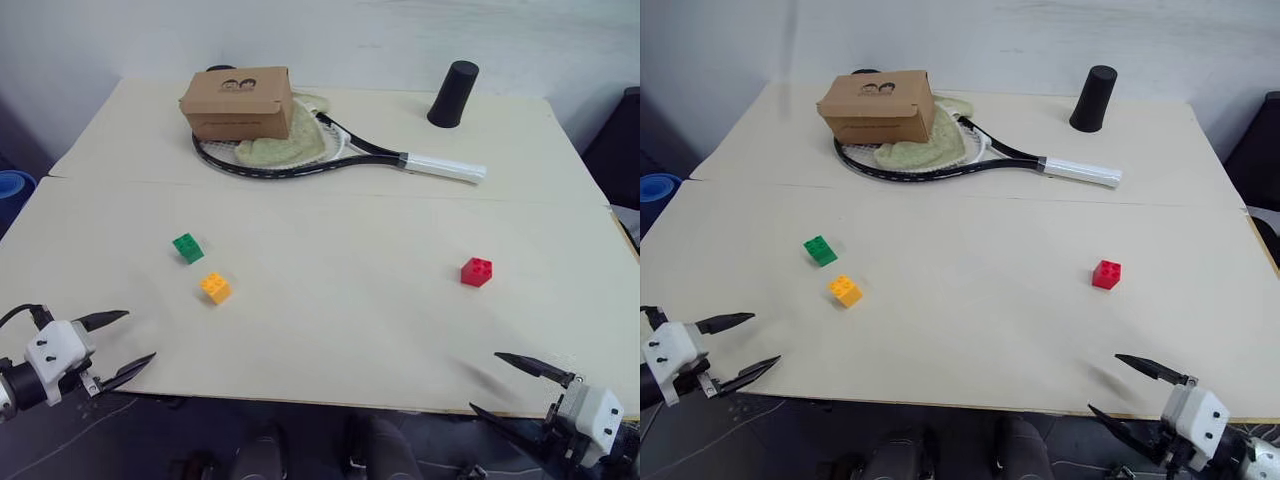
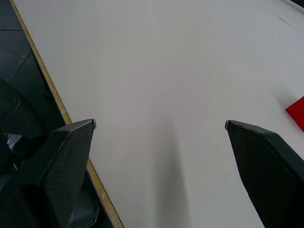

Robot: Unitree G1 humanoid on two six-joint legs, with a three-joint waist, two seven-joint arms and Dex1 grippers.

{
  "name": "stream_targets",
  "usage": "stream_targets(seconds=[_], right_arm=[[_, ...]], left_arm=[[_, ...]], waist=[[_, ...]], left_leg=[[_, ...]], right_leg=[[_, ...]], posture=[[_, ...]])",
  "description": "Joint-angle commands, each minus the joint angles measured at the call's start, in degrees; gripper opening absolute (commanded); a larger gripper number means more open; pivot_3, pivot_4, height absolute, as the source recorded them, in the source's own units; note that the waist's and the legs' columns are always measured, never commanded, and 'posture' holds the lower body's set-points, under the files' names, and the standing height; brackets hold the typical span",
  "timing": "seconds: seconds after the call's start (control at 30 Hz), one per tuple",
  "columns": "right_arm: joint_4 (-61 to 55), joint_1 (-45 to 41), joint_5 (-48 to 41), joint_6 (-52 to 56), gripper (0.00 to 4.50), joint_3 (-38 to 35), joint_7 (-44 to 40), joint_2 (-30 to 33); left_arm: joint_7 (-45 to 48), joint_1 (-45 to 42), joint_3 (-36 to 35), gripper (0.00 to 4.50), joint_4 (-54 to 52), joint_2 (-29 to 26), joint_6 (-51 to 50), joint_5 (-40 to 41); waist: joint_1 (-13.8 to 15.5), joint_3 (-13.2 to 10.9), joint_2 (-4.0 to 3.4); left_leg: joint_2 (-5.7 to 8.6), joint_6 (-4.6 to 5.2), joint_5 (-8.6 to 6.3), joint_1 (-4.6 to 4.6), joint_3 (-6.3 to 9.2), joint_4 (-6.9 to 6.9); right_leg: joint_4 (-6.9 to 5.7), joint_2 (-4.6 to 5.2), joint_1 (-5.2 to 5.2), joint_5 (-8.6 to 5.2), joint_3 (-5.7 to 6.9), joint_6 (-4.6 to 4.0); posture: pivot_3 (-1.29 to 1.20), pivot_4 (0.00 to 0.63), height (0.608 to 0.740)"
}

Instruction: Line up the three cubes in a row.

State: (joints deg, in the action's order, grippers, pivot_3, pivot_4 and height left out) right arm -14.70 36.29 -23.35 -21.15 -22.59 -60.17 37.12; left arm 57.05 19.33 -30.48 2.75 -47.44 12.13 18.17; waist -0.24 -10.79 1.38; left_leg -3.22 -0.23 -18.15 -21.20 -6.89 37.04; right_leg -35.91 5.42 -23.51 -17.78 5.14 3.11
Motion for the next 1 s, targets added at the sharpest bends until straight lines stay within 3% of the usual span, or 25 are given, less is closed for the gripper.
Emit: stream_targets(seconds=[0.03,0.13,0.2,0.23,0.5,0.63,0.77,0.87,1.0], right_arm=[[-2.8,0.8,0.1,0.7,4.5,0.8,2.0,-1.5],[-4.0,-0.8,-1.5,4.0,4.5,0.2,6.5,-3.5],[-7.2,-2.9,-8.5,13.0,4.5,-1.8,18.3,-8.6],[-8.5,-3.3,-9.8,15.3,4.5,-2.3,20.5,-9.6],[-9.9,3.5,-2.3,13.4,4.5,-7.3,28.0,-16.4],[-13.6,2.2,0.0,14.5,4.5,-4.3,31.3,-19.0],[-18.2,-7.1,4.1,22.9,4.5,0.8,40.0,-19.9],[-18.6,-16.1,5.4,34.8,4.5,4.4,47.7,-20.5],[-15.6,-27.4,7.5,42.5,4.5,7.8,52.4,-20.3]], left_arm=[[-0.4,0.1,-0.9,4.42,-0.1,0.2,1.0,0.2],[0.8,-0.7,-0.7,4.42,-2.1,0.0,-2.7,3.5],[4.5,-1.2,-0.6,4.42,-7.1,0.0,-9.0,12.2],[5.0,-1.4,0.1,4.42,-9.5,-0.4,-12.3,14.3],[3.6,-9.1,10.6,4.42,-23.2,0.4,-23.7,18.7],[3.3,-11.2,13.2,4.42,-25.0,0.6,-25.9,18.0],[3.5,-12.7,14.0,4.42,-23.9,1.1,-26.2,17.4],[3.9,-14.3,15.3,4.42,-22.9,1.2,-25.3,15.8],[3.8,-16.0,16.5,4.42,-22.7,1.7,-25.2,15.1]], waist=[[0.1,0.0,0.0],[0.1,0.0,0.0],[0.1,0.0,0.04],[0.0,0.0,0.07],[0.7,0.2,-0.5],[-0.8,0.2,-0.49],[-2.2,0.2,-0.48],[-1.7,0.2,-0.49],[-1.2,0.2,-0.49]], left_leg=[[0.0,0.0,0.0,0.0,0.0,-0.01],[-0.01,-0.01,0.01,0.0,0.0,0.01],[-0.01,-0.01,0.01,0.0,0.01,0.04],[-0.02,-0.04,0.03,-0.04,0.02,0.04],[-0.02,0.04,0.2,-0.02,0.05,0.01],[-0.03,0.05,0.23,0.09,-0.11,0.03],[-0.03,-0.12,0.32,0.17,-0.16,0.06],[0.0,-0.2,0.39,0.15,-0.14,0.09],[0.0,-0.32,0.6,0.0,-0.07,0.08]], right_leg=[[-0.01,0.0,0.0,0.0,0.0,0.0],[-0.01,-0.01,0.0,0.0,0.01,-0.01],[-0.03,0.0,0.01,0.0,0.0,-0.01],[-0.06,0.0,-0.01,0.0,0.01,-0.01],[-0.08,-0.08,0.01,-0.02,-0.01,-0.04],[-0.16,-0.16,0.05,0.01,-0.16,0.0],[-0.38,-0.17,0.01,0.05,-0.29,-0.06],[-0.56,-0.17,-0.11,0.04,-0.31,-0.09],[-0.61,-0.21,-0.26,-0.02,-0.28,-0.15]], posture=[[0.0,0.15,0.74],[0.0,0.15,0.74],[0.0,0.15,0.74],[0.0,0.15,0.74],[0.0,0.15,0.74],[0.0,0.15,0.74],[0.0,0.15,0.74],[0.0,0.15,0.74],[0.0,0.15,0.74]])
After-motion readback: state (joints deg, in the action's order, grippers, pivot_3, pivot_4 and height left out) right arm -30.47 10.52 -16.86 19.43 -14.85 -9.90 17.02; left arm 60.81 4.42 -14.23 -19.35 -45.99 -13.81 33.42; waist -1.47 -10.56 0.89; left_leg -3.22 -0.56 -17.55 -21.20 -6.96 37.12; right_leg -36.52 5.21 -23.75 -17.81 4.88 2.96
